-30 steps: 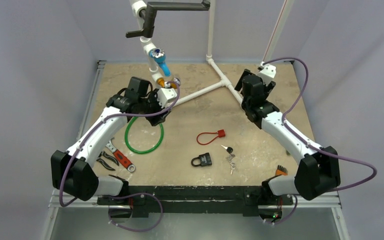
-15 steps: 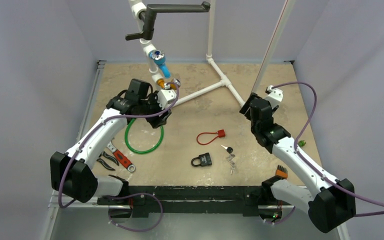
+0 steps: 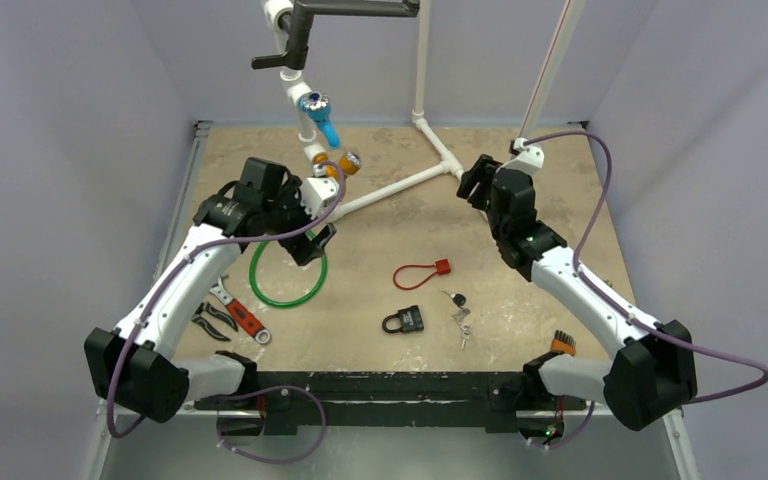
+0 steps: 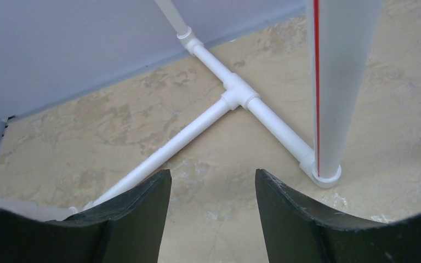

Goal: Unlock with the key
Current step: Move the distractor to the center of the board.

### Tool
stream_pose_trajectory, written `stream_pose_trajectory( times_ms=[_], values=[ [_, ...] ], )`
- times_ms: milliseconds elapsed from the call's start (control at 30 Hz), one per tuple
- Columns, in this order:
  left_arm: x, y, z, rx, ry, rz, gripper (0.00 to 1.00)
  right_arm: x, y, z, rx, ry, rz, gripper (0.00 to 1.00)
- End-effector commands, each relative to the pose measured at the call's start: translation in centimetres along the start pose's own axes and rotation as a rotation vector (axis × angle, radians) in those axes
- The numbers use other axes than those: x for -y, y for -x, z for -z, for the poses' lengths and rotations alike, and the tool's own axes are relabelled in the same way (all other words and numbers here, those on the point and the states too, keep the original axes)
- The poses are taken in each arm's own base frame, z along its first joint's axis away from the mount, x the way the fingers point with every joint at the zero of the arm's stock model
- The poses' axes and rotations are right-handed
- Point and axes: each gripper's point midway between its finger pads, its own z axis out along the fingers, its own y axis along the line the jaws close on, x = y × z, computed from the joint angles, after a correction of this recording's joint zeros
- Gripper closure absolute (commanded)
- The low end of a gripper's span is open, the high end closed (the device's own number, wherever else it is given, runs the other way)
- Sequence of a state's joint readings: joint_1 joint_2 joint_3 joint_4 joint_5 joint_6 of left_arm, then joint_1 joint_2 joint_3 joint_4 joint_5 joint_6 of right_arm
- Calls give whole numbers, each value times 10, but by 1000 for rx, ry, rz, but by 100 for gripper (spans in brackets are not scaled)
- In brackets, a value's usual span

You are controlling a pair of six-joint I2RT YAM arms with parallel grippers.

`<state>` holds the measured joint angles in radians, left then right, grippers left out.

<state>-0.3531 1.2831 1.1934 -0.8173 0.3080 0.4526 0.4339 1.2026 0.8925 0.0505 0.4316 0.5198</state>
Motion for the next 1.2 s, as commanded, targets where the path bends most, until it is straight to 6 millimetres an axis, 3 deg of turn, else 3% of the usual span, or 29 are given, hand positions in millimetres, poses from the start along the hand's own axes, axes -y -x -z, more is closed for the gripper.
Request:
stream_pose_trajectory(
  times_ms=[0, 133, 267, 467, 567, 800, 933, 1033, 1100, 1167],
  values=[
    [28, -4, 37, 39, -63, -36, 0, -25, 25, -6, 84, 80, -26, 43],
    [58, -33, 33, 1, -193, -71, 0, -32, 24, -8, 114, 104, 4, 47],
    [77, -39, 27, 15, -298, -147, 1, -38, 28, -18, 178, 10, 104, 53],
    [60, -32, -3, 37, -353, -414, 3, -16, 38, -55, 243, -293, 222, 57],
    [52, -26, -9, 55, -361, -581, 3, -15, 46, -58, 279, -363, 286, 58],
    [27, -12, -22, 195, -153, -1134, 0, -12, 60, -57, 323, -447, 373, 57],
    [10, 10, -35, 236, -78, -1228, 0, -6, 60, -61, 316, -519, 435, 57],
    [-15, 23, -49, 198, -7, -1237, 0, 1, 58, -61, 311, -574, 471, 58],
    [-36, 40, -49, 223, 93, -1231, 0, 6, 58, -57, 315, -596, 478, 59],
    [-51, 45, -49, 211, 138, -1209, 0, 16, 57, -52, 313, -622, 480, 60]
  ],
)
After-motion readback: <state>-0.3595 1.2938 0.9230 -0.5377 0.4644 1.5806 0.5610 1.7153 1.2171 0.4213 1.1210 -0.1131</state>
